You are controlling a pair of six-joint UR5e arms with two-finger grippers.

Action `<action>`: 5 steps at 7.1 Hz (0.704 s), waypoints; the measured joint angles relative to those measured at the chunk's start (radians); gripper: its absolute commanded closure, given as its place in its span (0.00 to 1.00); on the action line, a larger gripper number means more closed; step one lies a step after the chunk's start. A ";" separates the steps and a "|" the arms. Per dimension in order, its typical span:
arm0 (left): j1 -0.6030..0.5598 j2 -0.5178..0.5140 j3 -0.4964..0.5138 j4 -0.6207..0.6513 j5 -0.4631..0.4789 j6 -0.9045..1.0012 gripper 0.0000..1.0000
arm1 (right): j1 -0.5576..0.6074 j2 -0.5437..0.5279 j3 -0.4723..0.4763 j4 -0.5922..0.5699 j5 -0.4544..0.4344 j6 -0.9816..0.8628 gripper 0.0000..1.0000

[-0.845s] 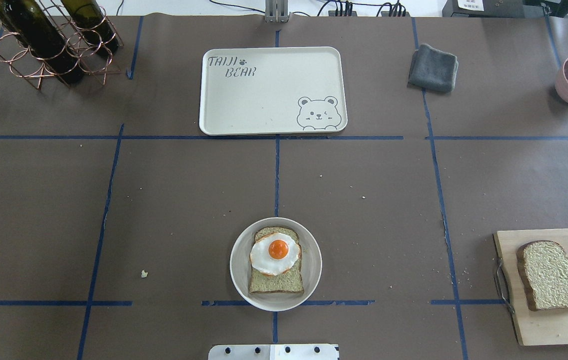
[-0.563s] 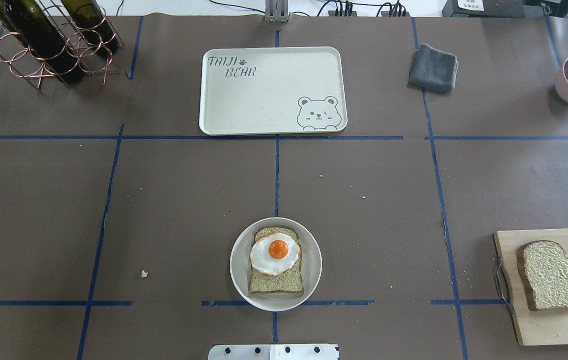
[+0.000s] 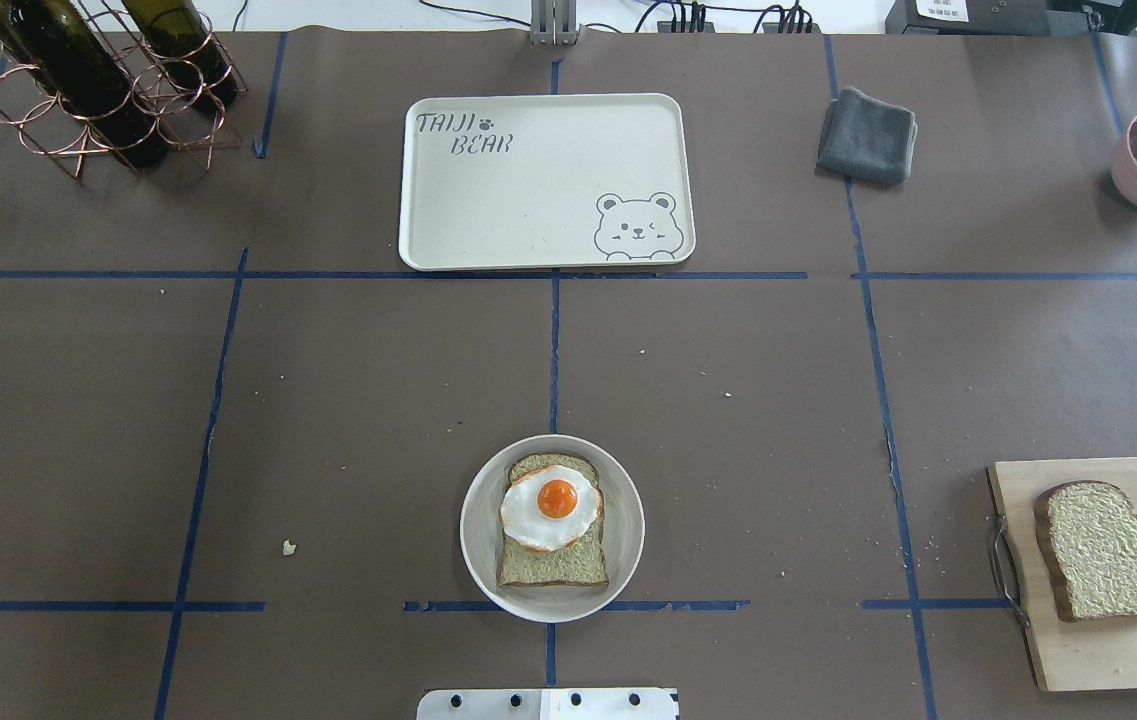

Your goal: Make sandwich and place on tray

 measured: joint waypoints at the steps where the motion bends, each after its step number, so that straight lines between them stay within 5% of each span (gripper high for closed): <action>1: 0.000 0.000 0.000 -0.001 0.000 0.000 0.00 | -0.032 -0.027 0.011 0.106 0.024 0.047 0.00; 5: 0.001 0.000 0.003 -0.002 -0.001 0.000 0.00 | -0.283 -0.160 0.017 0.619 0.069 0.548 0.03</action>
